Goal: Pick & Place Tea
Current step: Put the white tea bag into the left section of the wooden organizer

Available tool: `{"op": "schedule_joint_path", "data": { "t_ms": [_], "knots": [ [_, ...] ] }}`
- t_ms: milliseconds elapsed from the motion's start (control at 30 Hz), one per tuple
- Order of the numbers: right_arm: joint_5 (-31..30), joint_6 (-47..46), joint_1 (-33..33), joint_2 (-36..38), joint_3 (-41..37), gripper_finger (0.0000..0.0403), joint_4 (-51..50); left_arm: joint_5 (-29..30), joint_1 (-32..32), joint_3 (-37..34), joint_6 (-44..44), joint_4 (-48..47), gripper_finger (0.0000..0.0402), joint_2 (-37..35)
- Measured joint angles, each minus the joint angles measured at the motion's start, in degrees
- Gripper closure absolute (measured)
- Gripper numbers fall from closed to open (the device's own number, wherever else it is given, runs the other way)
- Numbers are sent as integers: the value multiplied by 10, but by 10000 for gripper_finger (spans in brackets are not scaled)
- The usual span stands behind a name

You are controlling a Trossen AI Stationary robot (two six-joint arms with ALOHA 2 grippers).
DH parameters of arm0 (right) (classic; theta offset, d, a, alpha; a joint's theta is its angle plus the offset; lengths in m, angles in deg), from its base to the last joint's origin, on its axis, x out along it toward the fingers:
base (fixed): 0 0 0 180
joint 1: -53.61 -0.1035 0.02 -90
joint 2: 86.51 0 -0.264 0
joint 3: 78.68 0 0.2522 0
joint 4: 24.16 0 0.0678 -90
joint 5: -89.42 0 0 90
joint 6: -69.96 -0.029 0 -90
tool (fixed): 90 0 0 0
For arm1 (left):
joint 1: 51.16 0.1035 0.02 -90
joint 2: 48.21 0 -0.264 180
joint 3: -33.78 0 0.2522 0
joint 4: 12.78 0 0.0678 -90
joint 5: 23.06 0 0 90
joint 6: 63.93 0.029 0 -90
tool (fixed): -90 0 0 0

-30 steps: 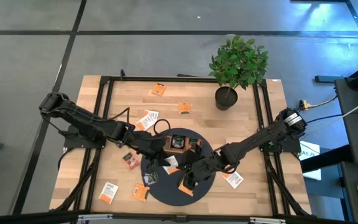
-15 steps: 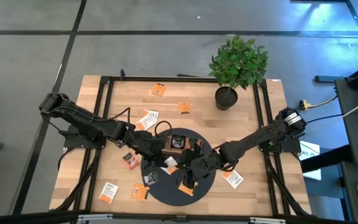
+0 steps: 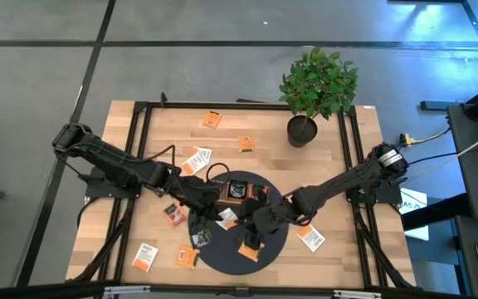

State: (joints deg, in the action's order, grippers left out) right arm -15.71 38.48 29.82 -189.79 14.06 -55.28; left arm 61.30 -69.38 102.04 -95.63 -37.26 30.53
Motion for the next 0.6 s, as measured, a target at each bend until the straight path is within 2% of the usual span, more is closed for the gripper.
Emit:
{"op": "schedule_joint_path", "data": {
  "t_ms": [133,233,400,600],
  "knots": [
    [74,4,26,14,0,307,-51,-2,12,0,-4,0,397,0],
    [86,8,38,35,0,277,-103,-10,30,0,-4,-13,399,0],
    [-36,77,25,82,-1,255,-153,-25,81,0,9,-87,398,0],
    [-161,91,13,131,-6,253,-239,-72,163,0,85,-165,398,0]
  ]
}}
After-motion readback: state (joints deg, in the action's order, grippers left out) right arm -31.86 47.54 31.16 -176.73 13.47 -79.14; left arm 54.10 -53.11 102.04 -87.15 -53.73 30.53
